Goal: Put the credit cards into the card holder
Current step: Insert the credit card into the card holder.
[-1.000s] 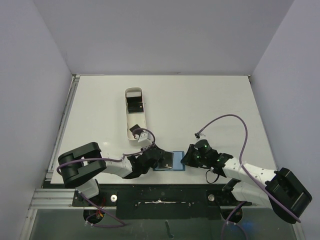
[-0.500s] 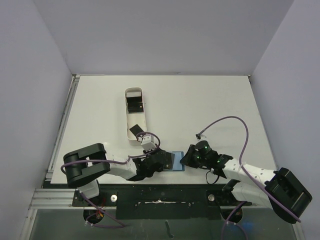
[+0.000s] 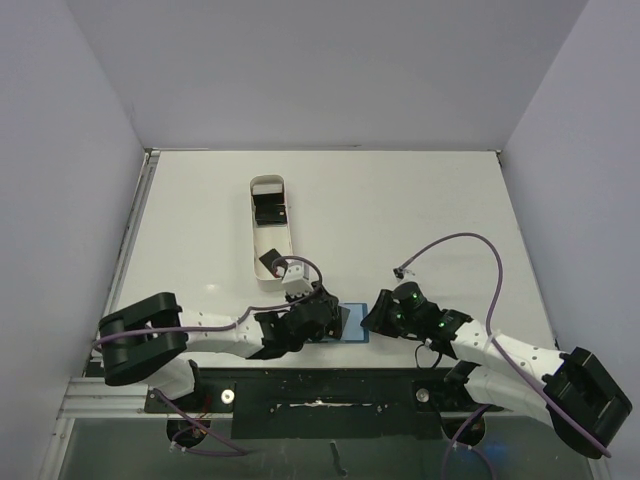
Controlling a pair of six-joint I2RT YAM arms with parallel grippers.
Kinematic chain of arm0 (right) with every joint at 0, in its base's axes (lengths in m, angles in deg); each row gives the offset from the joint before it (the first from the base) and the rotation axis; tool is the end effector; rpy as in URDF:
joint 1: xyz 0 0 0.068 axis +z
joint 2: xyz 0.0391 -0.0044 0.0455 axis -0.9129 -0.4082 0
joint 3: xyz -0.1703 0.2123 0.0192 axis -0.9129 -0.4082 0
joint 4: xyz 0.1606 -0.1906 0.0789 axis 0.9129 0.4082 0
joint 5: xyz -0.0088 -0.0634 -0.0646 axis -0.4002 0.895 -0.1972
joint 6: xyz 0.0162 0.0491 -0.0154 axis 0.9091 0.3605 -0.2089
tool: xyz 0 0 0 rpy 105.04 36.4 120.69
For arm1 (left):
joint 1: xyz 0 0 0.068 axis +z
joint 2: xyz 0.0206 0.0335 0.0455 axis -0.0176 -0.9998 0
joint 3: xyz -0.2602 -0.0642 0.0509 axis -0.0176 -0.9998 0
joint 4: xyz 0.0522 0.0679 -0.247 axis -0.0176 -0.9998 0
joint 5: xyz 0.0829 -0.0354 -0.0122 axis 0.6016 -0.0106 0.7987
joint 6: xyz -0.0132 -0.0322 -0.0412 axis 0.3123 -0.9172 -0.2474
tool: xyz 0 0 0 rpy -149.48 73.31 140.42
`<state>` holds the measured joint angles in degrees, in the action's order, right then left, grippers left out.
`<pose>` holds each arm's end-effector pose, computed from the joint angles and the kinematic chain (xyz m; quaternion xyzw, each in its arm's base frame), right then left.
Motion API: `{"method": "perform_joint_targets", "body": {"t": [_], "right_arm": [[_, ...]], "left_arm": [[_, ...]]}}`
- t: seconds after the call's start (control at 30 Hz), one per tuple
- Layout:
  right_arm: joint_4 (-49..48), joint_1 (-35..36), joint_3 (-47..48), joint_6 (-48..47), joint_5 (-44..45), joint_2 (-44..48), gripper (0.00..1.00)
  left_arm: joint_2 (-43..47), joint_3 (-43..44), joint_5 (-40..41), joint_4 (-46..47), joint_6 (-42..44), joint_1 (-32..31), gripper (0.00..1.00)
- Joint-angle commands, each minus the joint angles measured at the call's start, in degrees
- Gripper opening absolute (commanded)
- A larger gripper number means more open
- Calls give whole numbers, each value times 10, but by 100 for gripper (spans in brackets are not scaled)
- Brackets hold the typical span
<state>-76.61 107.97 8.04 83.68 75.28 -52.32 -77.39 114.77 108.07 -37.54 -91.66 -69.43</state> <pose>0.1301 0.1194 0.1436 0.1205 0.9201 0.2977 0.2242 0.1176 -0.2592 0.1515 -0.1271 0.8409 -0.2646 0.4547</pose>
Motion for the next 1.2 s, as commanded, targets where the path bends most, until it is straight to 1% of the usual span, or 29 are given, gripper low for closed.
{"method": "perform_joint_targets", "body": {"t": [0.0,0.27,0.33,0.47,0.67,0.93,1.03,1.17], "right_arm": [[5,5,29,-19,9,15,25],[2,7,38,-28,0,5,29],[0,7,38,-29,0,4,29],[-3,7,40,-32,1,-3,29],[-16,7,38,-33,-2,-16,30],[-39,9,28,-31,-7,-40,30],[-48,13,21,-26,-8,-46,29],[-53,21,13,-19,-5,-48,24]], "left_arm": [[59,21,-35,-41,43,-1,38],[98,36,-144,-140,118,0,41],[104,32,-169,-141,133,0,41],[109,22,-197,-154,128,12,42],[74,31,-257,-159,136,40,44],[7,64,-261,-188,124,43,44],[-13,75,-257,-200,117,44,40],[-28,94,-240,-233,99,43,36]]}}
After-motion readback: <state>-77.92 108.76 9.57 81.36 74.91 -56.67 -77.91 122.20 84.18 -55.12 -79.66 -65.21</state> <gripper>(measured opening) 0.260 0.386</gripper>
